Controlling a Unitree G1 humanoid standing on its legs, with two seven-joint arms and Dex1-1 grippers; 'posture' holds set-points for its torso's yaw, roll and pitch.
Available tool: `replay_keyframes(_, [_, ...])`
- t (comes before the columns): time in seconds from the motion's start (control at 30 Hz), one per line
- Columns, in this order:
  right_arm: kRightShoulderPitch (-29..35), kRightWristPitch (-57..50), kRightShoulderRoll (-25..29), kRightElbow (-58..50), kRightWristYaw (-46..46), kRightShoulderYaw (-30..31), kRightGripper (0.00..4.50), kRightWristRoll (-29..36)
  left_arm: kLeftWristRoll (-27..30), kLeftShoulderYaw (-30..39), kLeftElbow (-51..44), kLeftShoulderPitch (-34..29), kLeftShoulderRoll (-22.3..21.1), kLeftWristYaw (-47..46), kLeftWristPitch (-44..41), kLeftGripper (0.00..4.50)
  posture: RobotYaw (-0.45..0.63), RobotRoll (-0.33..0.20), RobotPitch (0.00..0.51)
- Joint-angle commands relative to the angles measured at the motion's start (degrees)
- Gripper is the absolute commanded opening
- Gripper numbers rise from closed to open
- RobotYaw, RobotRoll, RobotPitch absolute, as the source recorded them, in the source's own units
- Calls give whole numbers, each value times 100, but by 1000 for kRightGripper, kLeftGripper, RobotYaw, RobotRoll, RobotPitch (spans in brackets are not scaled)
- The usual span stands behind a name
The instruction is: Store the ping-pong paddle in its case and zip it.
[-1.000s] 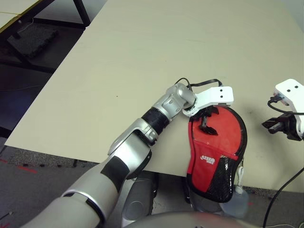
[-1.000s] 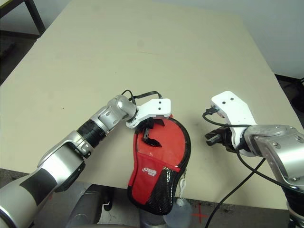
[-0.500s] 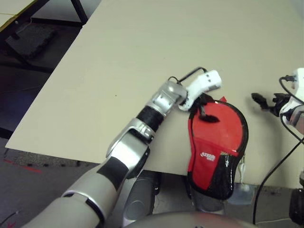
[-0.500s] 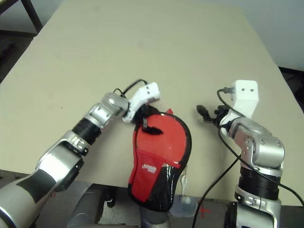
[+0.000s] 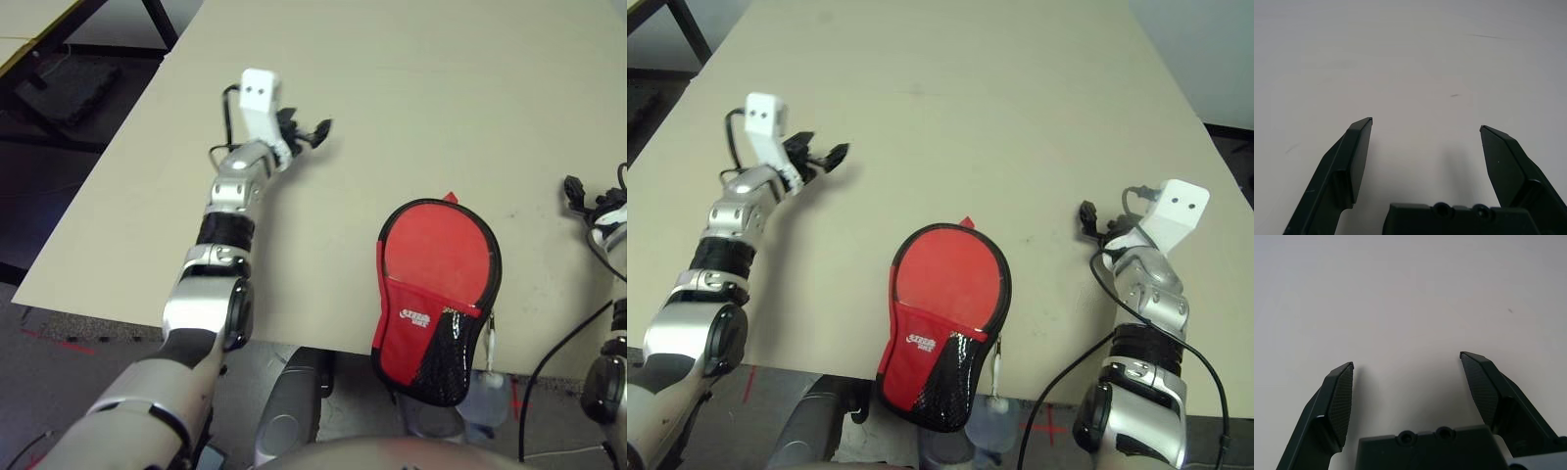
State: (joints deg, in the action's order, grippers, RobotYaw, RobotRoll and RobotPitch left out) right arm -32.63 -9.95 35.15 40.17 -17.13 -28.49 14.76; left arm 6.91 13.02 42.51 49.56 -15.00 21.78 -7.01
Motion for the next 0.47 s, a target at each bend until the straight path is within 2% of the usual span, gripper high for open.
replay_keyframes(0.03, [-202,488,179,680,-208,80,4493,-46,46,186,57,-316,-130,-406,380,4500,-74,0,179])
replay_keyframes(0.2, [-489,985,302,1344,-369,138,4493,-42,-28,253,117,-668,-258,-854,765,4500,-67,0,180])
replay_keyframes(0.3, [-453,1234,312,1523,-419,103,4493,5,40,409,41,-1004,-309,-1187,853,4500,-66,0,179])
replay_keyframes(0.47, [-298,1400,308,1562,-411,89,4493,33,70,376,28,-1190,-240,-1332,854,4500,-100,0,180])
